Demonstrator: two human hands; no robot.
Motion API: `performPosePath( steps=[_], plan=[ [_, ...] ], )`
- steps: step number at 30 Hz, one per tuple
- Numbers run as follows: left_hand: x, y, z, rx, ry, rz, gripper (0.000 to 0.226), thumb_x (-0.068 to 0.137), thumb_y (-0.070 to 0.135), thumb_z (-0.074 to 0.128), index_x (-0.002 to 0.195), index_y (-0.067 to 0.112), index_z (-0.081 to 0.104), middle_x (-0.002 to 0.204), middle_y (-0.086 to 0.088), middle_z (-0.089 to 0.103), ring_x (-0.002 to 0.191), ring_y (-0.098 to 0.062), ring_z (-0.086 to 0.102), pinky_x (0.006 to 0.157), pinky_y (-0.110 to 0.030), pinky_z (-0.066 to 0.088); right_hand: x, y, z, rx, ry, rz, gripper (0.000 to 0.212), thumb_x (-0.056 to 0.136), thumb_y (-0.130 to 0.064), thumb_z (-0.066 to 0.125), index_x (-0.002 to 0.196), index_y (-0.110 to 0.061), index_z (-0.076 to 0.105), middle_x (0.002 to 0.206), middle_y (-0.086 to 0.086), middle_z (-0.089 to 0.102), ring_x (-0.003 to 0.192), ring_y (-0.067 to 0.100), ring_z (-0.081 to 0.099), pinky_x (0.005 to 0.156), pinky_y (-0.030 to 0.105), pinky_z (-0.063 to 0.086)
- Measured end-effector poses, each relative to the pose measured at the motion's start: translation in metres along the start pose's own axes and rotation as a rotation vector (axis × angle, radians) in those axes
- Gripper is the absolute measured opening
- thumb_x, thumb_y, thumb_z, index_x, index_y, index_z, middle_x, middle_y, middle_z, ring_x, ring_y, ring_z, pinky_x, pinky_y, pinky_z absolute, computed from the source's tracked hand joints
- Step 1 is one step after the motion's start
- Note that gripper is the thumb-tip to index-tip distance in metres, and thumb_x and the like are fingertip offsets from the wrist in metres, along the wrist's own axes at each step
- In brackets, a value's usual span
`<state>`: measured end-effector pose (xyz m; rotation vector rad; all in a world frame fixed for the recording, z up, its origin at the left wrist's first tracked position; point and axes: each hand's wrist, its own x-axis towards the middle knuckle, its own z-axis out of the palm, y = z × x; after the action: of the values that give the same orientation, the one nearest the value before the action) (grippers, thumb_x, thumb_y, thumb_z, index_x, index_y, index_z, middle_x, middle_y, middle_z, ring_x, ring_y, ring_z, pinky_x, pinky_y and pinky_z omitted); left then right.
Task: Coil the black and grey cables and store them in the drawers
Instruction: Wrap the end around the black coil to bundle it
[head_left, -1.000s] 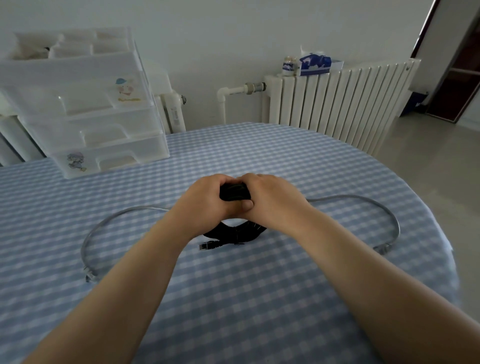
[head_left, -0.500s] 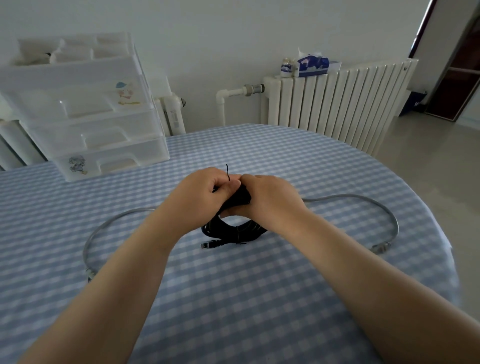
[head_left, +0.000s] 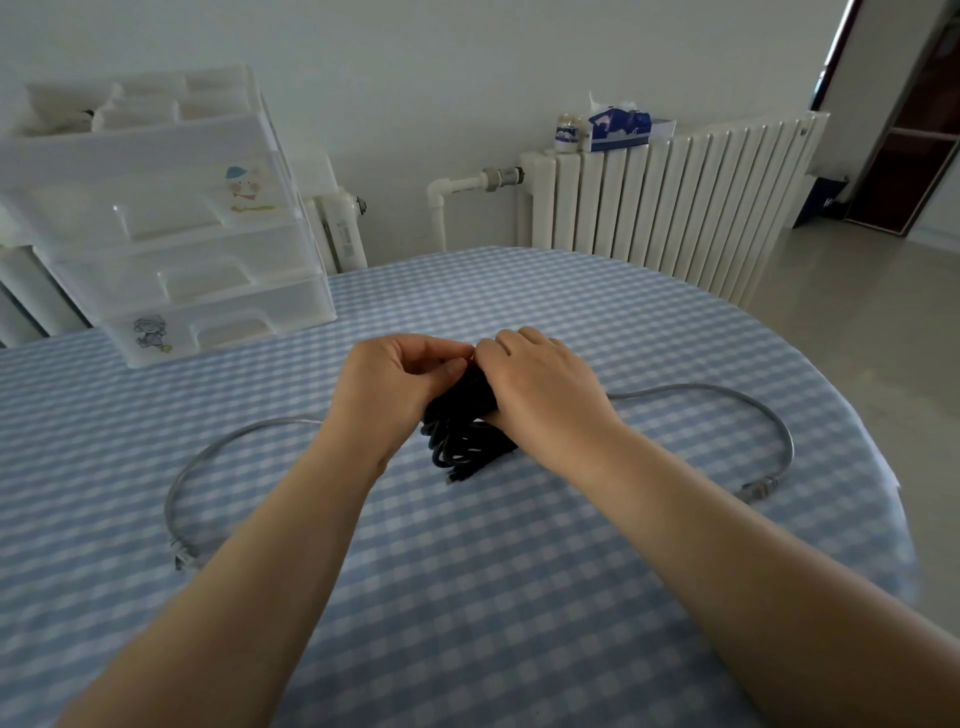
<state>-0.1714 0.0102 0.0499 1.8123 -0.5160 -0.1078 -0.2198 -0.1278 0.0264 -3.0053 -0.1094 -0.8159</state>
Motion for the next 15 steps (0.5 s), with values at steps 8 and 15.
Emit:
performPosePath(
  steps=[8,15],
  plan=[
    [-0.001,-0.002,0.003,0.032,0.054,0.013,0.026,0.083,0.012,0.072,0.107,0.02,0.066,0.075,0.008,0.074,0.072,0.002,0.068,0.059,-0.004,0.045,0.0,0.01,-0.016,0.149,-0.249,-0.025,0.064,0.071,-0.071,0.063,0.105,-0.018,0.053,0.096,-0.009,0.051,0.091,0.009,0.045,0.072,0.022,0.033],
    [-0.005,-0.002,0.016,0.154,0.181,0.156,0.024,0.079,0.012,0.075,0.077,0.026,0.056,0.069,0.004,0.066,0.055,-0.015,0.053,0.051,-0.019,0.045,0.002,0.011,-0.023,0.439,-0.406,0.139,0.063,0.064,-0.078,0.058,0.104,-0.03,0.063,0.087,-0.012,0.067,0.081,0.005,0.062,0.074,0.035,0.055]
  ],
)
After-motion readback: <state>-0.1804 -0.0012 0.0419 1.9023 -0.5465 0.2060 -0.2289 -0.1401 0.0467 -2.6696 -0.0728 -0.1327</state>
